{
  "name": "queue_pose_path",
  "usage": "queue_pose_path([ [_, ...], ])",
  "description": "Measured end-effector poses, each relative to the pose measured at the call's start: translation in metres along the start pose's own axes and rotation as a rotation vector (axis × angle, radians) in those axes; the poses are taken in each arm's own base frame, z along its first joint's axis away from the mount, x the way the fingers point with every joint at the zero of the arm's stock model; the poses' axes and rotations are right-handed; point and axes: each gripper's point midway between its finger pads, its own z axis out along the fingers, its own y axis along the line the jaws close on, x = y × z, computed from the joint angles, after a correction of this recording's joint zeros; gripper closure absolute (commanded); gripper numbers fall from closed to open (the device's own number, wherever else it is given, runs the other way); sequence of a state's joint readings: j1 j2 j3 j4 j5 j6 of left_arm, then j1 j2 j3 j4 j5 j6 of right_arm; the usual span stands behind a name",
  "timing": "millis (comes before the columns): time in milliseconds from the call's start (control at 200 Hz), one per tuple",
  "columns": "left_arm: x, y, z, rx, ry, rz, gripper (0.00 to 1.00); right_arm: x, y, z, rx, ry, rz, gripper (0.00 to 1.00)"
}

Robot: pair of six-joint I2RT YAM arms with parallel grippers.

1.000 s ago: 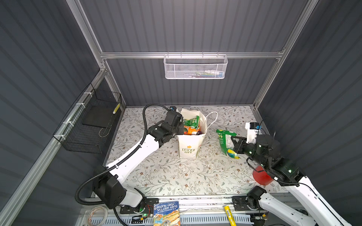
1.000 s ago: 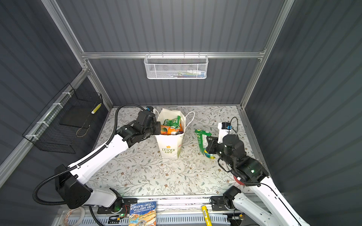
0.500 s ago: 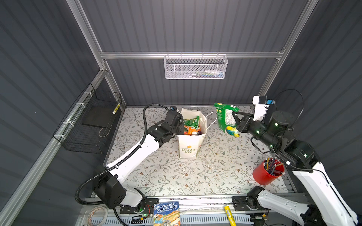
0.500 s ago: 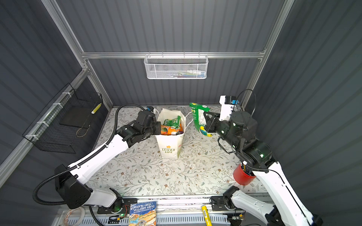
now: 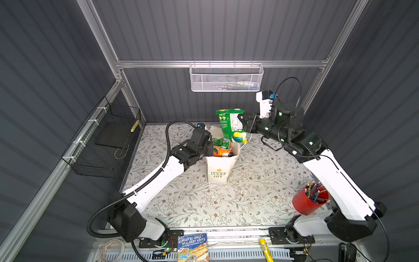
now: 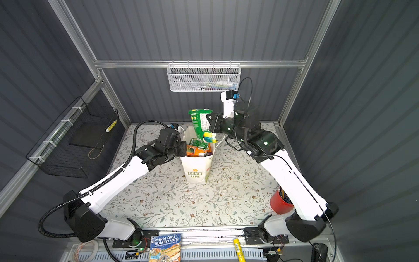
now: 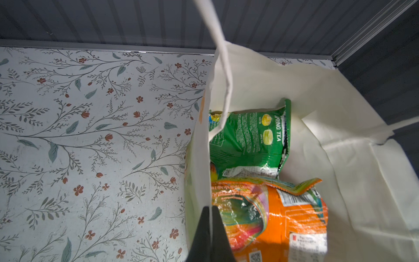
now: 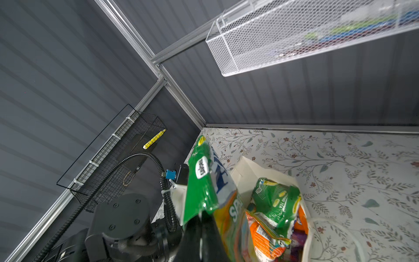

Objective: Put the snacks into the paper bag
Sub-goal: 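Lift the green candy bag and carry it over the paper bag opening, then lower the green candy bag into the paper bag and open the right gripper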

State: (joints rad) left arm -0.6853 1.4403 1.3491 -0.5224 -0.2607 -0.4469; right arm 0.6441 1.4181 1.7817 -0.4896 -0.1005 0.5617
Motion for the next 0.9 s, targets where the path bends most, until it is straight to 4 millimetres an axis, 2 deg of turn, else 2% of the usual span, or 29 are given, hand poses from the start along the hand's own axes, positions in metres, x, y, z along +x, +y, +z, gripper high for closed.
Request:
queue_pose_path([
  [165, 0.0, 0.0, 0.0, -0.001, 0.0, 0.001, 1.0, 0.027, -0.016, 0.045, 0.02, 0.083, 0.05, 1.0],
  [275, 0.0, 0.0, 0.0, 0.0, 0.0, 0.003, 1.0, 0.053, -0.029, 0.066, 0.03, 0.135, 0.096, 1.0],
  [440, 0.0, 0.0, 0.0, -0.002, 0.0, 0.003, 1.0, 0.087, -0.041, 0.087, 0.022, 0.215, 0.172, 1.0],
  [525, 0.0, 0.003, 0.0, -0.011, 0.002, 0.003, 1.0, 0.092, -0.049, 0.091, 0.039, 0.217, 0.189, 1.0],
  [600, 0.0, 0.003, 0.0, -0.013, 0.002, 0.003, 1.0, 0.092, -0.066, 0.093, 0.073, 0.214, 0.216, 1.0],
  [700, 0.0, 0.003, 0.0, -0.013, 0.001, 0.002, 1.0, 0.094, -0.1, 0.1, 0.145, 0.213, 0.249, 0.87],
  [775, 0.0, 0.003, 0.0, -0.013, 0.0, 0.002, 1.0, 0.102, -0.127, 0.107, 0.216, 0.224, 0.259, 0.71],
  [845, 0.0, 0.003, 0.0, -0.013, 0.0, 0.002, 1.0, 0.11, -0.139, 0.11, 0.259, 0.243, 0.241, 0.63],
  [900, 0.0, 0.003, 0.0, -0.012, -0.001, 0.002, 1.0, 0.113, -0.141, 0.108, 0.281, 0.25, 0.215, 0.57],
])
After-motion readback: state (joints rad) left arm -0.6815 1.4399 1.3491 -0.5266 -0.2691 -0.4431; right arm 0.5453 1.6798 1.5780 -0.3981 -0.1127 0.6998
